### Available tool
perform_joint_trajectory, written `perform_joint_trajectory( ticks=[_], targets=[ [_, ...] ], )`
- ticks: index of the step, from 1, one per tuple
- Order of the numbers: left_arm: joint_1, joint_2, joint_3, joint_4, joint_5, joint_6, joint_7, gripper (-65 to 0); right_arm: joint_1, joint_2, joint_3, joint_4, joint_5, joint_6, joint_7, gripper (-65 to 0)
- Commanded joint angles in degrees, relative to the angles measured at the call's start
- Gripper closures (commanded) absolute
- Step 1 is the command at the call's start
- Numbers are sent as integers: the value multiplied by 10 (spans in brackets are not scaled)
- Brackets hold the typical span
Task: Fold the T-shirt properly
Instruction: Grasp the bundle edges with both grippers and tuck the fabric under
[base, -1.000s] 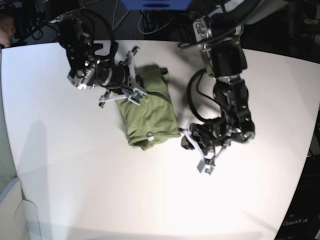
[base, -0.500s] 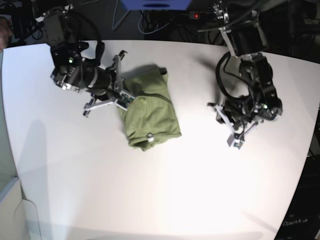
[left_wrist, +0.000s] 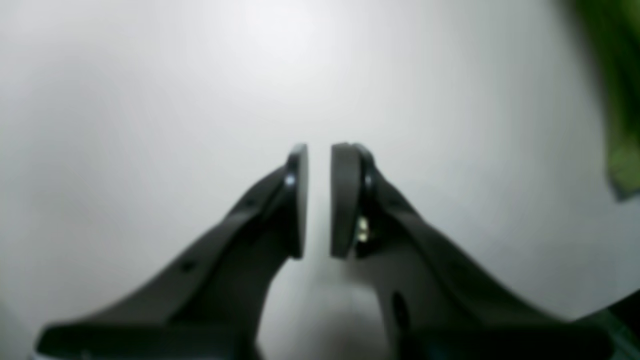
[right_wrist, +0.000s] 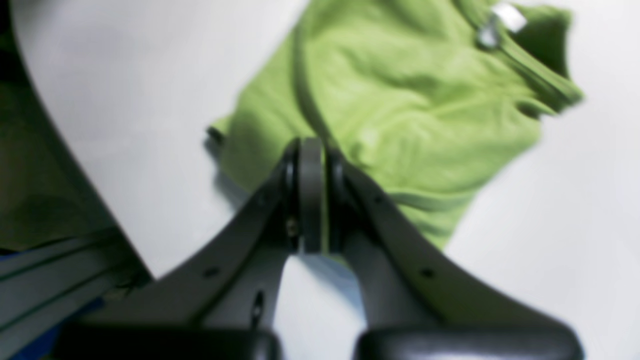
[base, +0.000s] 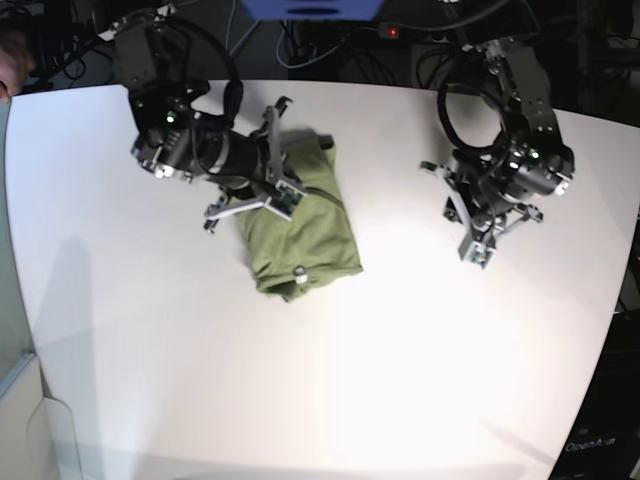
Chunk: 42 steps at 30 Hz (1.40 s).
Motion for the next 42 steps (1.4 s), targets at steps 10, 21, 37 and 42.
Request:
perform_joint_trajectory(
  ticks=[10, 21, 37, 42],
  targets=[
    [-58, 68, 92, 62, -1, -2, 31, -78, 3, 12, 1, -25, 3, -2, 47, 0],
    [-131, 77, 94, -86, -5, -2, -19, -78, 2, 12, 1, -28, 3, -2, 48, 0],
    [-193, 77, 94, -313, -2, -2, -173, -78, -11, 12, 1, -23, 3, -2, 46, 0],
    [-214, 68, 94, -375, -2, -2, -203, -78, -12, 12, 1, -13, 4, -2, 47, 0]
  ],
)
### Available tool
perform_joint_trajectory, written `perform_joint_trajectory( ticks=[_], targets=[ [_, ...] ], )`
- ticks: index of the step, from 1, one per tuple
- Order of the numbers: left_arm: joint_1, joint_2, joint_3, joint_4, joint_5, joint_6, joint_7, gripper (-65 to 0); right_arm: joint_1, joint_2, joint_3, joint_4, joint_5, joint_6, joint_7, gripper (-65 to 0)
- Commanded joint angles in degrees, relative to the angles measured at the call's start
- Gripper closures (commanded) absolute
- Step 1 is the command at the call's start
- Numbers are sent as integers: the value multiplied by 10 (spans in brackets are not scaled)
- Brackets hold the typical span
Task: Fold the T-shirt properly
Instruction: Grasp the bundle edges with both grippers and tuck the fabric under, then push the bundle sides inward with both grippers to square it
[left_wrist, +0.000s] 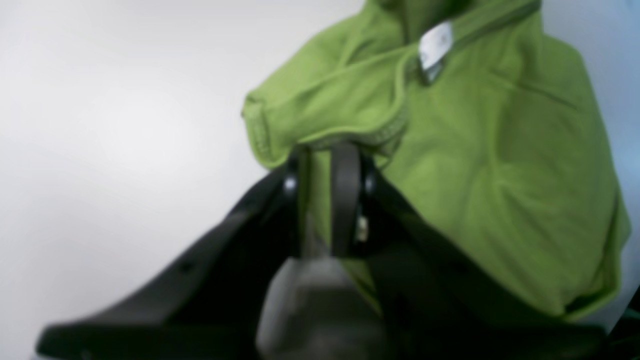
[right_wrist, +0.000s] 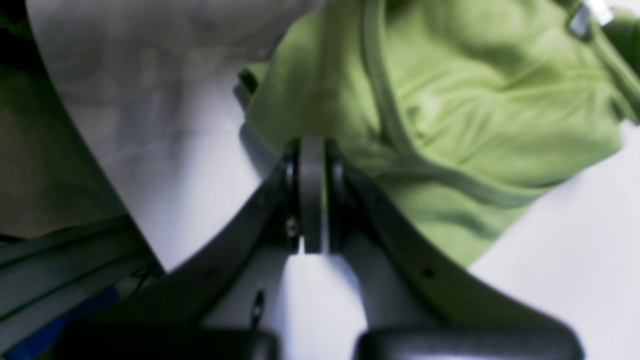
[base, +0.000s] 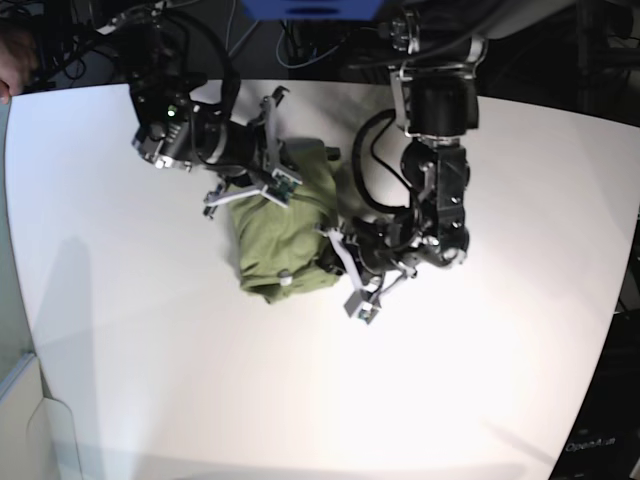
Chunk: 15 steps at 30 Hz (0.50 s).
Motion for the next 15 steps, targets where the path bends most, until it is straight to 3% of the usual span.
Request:
perform_joint_trajectory(
  ticks=[1, 9, 15],
  targets=[
    [-22, -2, 1, -1, -9, -1, -13, -78, 3, -2, 2, 20, 9, -3, 12, 0],
    [-28, -2, 1, -19, -8, -1, -16, -78, -6, -6, 3, 35, 9, -3, 12, 0],
    [-28, -2, 1, -20, -8, -1, -14, -78, 21, -30, 2, 34, 9, -3, 9, 0]
  ],
)
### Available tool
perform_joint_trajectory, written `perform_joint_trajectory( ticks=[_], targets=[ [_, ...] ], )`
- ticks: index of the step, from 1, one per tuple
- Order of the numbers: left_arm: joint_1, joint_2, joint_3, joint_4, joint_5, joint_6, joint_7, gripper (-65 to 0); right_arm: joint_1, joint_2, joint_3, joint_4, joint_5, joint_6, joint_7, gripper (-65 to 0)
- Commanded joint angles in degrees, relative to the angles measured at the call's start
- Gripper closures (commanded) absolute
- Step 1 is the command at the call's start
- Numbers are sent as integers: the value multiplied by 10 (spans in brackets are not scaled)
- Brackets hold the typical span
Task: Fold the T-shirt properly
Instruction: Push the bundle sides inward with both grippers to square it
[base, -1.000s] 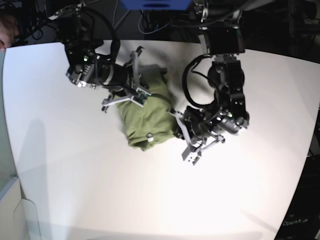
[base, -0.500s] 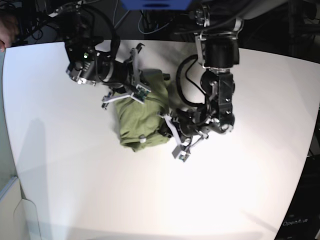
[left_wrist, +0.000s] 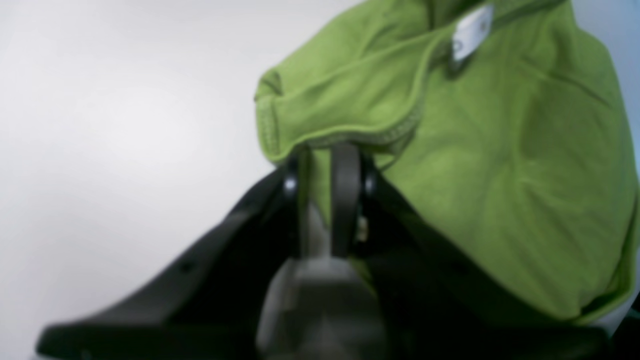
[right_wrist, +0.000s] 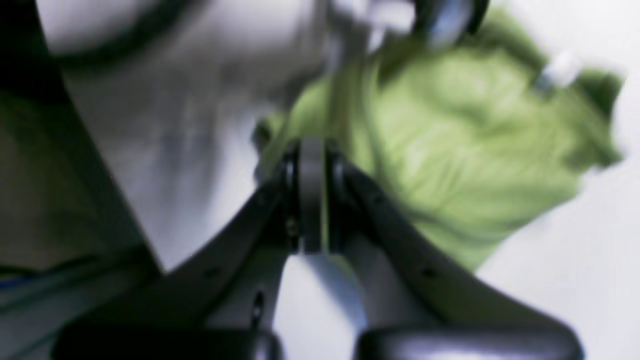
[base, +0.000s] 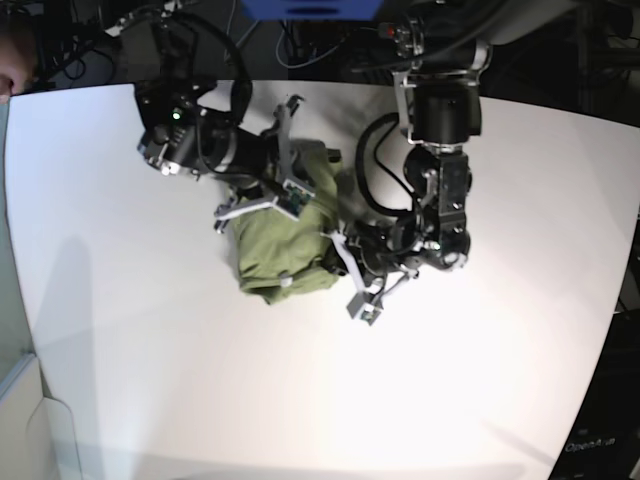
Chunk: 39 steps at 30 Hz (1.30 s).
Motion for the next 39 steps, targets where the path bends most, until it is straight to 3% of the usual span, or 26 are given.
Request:
perform_joint_trajectory(
  ticks=[1, 9, 25, 39],
  targets=[
    [-14, 3, 2, 8, -7, -2, -7, -78, 8, -3, 1, 8, 4, -2, 8, 0],
    [-11, 3, 1, 8, -7, -2, -3, -78, 39, -15, 2, -36, 4, -2, 13, 0],
    [-14, -10, 1, 8, -7, -2, -4, -78, 50, -17, 1, -225, 4, -2, 133, 0],
    [-16, -18, 2, 7, -7, -2, -5, -78, 46, 10, 1, -237, 4, -2, 165, 0]
  ],
)
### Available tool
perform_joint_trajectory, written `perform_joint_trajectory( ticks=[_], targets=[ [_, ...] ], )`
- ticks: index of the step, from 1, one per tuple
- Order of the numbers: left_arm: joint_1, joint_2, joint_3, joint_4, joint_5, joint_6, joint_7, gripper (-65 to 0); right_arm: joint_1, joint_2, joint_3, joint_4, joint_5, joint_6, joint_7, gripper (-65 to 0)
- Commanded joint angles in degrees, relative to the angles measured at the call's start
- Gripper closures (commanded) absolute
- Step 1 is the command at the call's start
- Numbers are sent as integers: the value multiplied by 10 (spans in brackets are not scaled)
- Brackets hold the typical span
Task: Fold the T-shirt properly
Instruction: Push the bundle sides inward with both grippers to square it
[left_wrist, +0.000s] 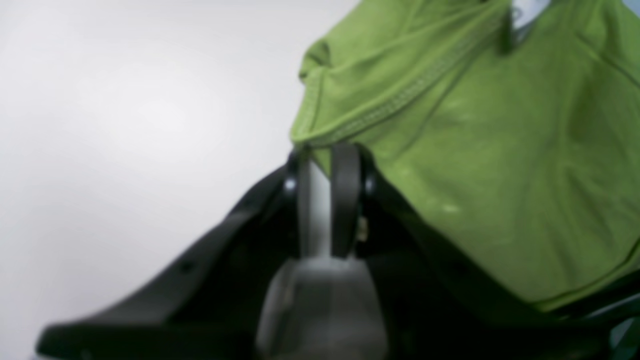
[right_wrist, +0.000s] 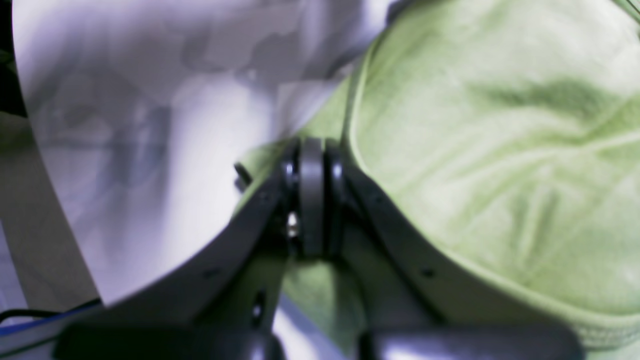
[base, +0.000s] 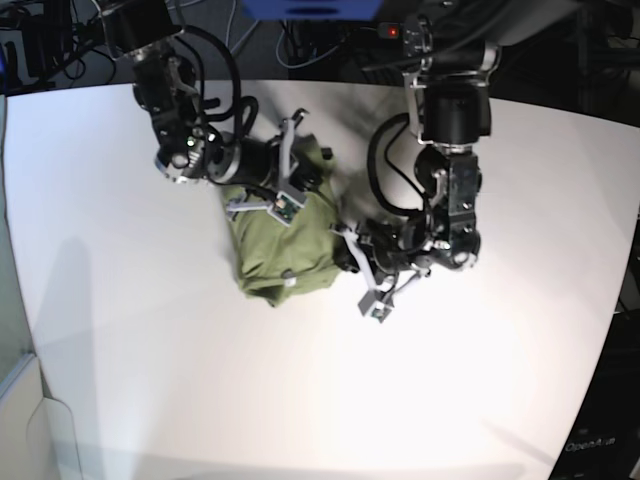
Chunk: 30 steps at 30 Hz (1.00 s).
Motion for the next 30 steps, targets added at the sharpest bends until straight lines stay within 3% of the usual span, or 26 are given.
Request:
perform_joint_trajectory(
  ticks=[1, 17, 30],
  targets=[
    [-16, 1, 1, 7, -9, -2, -11, -78, 1, 4, 2, -2, -12, -1, -1, 0],
    [-15, 1, 0, 10, -9, -2, -8, -78, 6, 3, 3, -129, -12, -1, 74, 0],
    [-12, -15, -1, 11, -9, -2, -8, -78, 1, 4, 4, -124, -12, -1, 75, 0]
  ],
)
